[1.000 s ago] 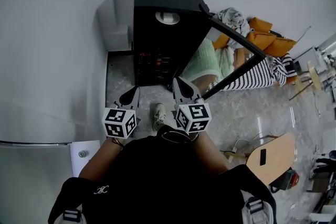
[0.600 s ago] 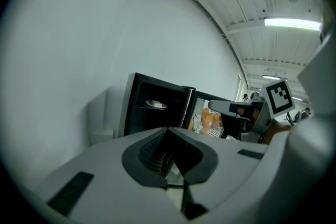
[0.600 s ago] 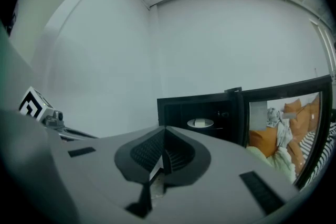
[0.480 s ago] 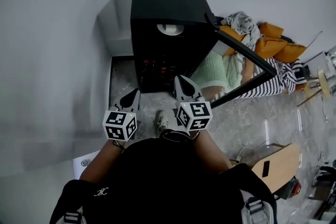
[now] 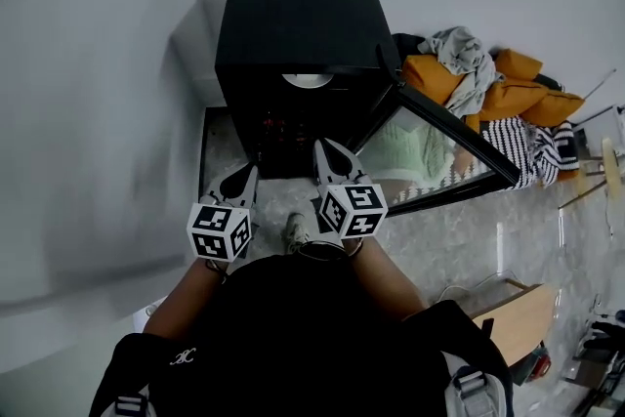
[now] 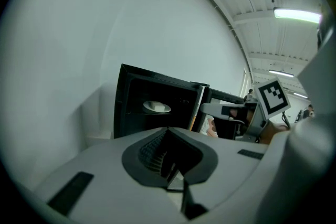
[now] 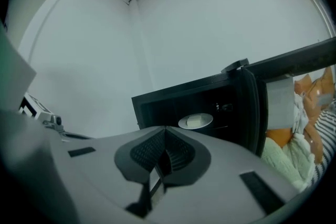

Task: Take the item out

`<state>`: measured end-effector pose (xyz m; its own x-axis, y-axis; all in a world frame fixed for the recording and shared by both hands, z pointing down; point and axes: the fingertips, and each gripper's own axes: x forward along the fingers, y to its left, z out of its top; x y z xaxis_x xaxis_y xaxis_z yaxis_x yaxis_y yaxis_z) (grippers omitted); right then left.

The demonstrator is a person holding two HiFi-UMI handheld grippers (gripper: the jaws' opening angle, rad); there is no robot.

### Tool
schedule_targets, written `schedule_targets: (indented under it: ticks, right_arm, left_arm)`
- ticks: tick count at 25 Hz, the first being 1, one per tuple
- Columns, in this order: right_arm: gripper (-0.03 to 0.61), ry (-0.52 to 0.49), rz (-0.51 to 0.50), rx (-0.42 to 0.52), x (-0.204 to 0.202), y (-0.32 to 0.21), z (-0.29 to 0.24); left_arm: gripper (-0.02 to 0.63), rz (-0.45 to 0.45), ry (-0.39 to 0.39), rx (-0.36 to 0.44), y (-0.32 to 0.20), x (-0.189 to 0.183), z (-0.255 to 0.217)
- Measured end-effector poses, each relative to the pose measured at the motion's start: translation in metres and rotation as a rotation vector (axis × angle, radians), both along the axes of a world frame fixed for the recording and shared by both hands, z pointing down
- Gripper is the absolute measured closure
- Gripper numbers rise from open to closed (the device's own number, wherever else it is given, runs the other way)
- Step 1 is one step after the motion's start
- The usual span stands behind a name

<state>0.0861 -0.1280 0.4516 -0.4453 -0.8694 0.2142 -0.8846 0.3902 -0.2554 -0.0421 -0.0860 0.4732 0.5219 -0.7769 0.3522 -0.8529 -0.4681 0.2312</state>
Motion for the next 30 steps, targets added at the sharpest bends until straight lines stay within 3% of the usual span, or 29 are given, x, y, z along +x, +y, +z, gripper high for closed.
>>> schedule_targets:
  ticks: [9, 14, 20, 30]
  right_arm:
    - [0.571, -0.091, -0.036, -0.070, 0.013, -0.057, 0.021]
    - [0.571, -0.388, -0.042, -0.224, 0.011, -0.072, 0.037]
    - [0.561, -0.769, 0.059, -0.425, 0.016, -0.097, 0.059]
    - [0.506, -1.096, 0.269, -0.488, 0.023, -0.133, 0.086]
  left_arm:
    - [0.606, -0.014, -0.031, -0.035, -0.052, 0.031, 0.007]
    - [0.606, -0.012, -0.040, -0.051, -0.069, 0.045, 0.010]
    - [0.606, -0.002, -0.049, -0.058, -0.082, 0.045, 0.013]
    - [0.606, 0.061, -0.053, -0.058, -0.097, 0.024, 0.018]
